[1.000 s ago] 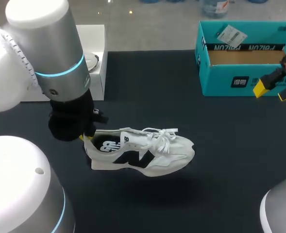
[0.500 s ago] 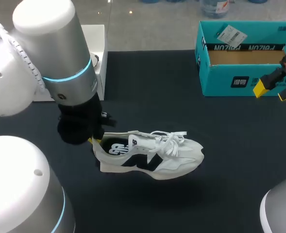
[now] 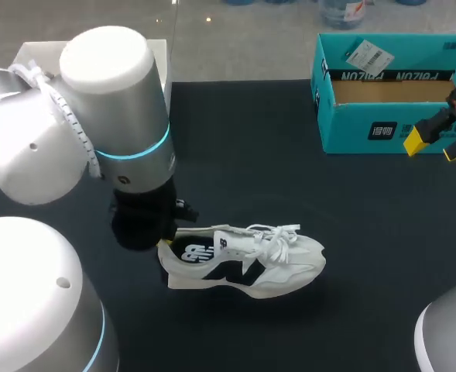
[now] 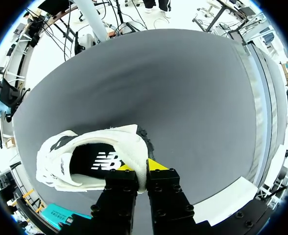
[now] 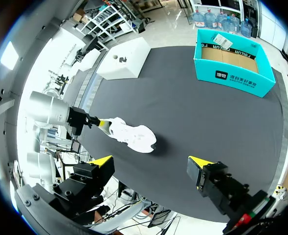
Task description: Take the shoe out of the shoebox, open the shoe tongue, remove and reinsert the insole, then place the shoe into the shoebox
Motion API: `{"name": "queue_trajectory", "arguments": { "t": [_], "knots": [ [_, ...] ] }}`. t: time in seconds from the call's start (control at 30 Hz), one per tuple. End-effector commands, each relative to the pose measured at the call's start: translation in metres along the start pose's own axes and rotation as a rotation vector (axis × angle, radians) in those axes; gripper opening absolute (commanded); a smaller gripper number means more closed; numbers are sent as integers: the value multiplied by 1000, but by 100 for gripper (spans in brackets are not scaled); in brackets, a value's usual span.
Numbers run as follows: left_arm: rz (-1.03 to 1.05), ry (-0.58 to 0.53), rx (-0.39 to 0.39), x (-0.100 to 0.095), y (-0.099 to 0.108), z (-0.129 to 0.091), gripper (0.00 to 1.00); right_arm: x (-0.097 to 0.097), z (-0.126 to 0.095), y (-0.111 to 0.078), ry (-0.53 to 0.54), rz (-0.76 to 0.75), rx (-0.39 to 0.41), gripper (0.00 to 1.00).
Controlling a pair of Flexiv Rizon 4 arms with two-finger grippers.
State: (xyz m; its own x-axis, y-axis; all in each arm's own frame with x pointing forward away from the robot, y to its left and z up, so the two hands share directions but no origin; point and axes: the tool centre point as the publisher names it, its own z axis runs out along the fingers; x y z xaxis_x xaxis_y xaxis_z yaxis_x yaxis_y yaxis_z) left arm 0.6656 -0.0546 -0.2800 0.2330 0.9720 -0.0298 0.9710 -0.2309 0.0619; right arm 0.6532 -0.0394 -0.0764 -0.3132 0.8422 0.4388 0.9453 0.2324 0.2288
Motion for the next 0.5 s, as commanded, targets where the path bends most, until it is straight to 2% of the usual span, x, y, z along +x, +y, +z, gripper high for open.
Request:
{"name": "queue_trajectory", "arguments": {
  "t": [0.03,0.5],
  "knots": [
    [-12,9,3,-7,0,17,0,0,0,3,0,1,6,100],
    [-36,42,0,-8,-8,45,0,0,0,3,0,1,6,100]
  ]
}}
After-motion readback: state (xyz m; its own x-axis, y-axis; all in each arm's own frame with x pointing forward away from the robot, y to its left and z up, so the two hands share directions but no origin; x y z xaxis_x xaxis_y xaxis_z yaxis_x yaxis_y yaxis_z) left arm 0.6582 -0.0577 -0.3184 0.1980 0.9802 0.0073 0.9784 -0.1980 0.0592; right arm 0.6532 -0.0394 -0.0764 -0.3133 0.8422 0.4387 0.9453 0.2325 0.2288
